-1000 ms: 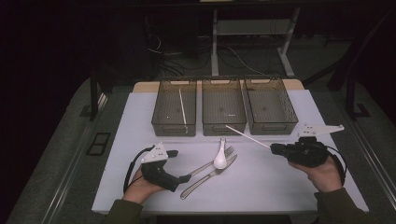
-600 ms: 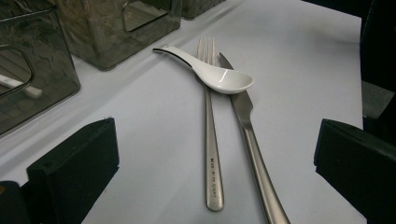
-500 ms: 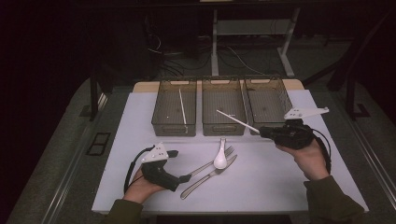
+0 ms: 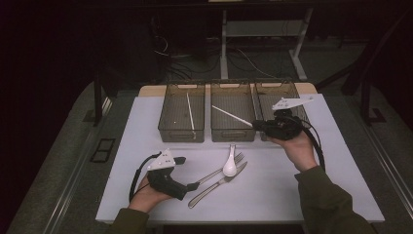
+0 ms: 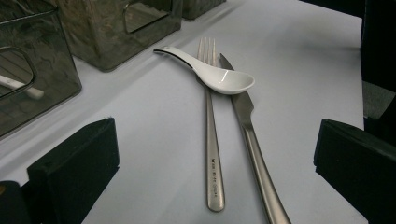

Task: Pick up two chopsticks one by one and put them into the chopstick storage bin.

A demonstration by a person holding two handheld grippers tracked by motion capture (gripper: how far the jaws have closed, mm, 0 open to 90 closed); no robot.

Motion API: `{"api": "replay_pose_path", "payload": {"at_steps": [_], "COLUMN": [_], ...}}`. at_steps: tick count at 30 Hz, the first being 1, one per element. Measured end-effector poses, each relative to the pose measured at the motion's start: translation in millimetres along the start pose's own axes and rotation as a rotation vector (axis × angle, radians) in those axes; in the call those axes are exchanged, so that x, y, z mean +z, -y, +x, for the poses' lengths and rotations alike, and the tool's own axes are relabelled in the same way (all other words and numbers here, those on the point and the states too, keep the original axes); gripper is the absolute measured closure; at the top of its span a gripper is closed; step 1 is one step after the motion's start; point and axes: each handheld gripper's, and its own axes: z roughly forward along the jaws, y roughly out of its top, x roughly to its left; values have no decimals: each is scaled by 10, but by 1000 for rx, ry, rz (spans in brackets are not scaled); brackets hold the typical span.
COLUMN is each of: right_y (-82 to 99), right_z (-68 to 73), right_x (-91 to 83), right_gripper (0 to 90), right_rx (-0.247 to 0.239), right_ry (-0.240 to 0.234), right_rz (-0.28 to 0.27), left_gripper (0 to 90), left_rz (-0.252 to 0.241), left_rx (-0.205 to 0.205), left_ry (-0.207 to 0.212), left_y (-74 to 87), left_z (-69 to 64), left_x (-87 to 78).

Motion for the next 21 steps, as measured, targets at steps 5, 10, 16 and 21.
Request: {"api": "replay_pose_path", "payload": {"at_steps": [5,10,16,21], "right_y": [-136,-290,-455,-558], "right_z": [49,90,150,196], "right_x": [149,308,506,703], "right_gripper": [841,842,842,841], "right_rx": [-10,-24,-26,-21], "right_ry": [6,12,10,9], "right_rz": [7,22,35,53], "left_gripper": [0,0,0,0], "left_rz": [-2,-7,-4,-12], "left_rx": [-5,-10,-8,-14], "left_ry": [4,5,7,11], "left_y": [1,-2,-3,-3], "left_z": [-8,-15,-14,-17], "left_x": [3,11,11,11]}}
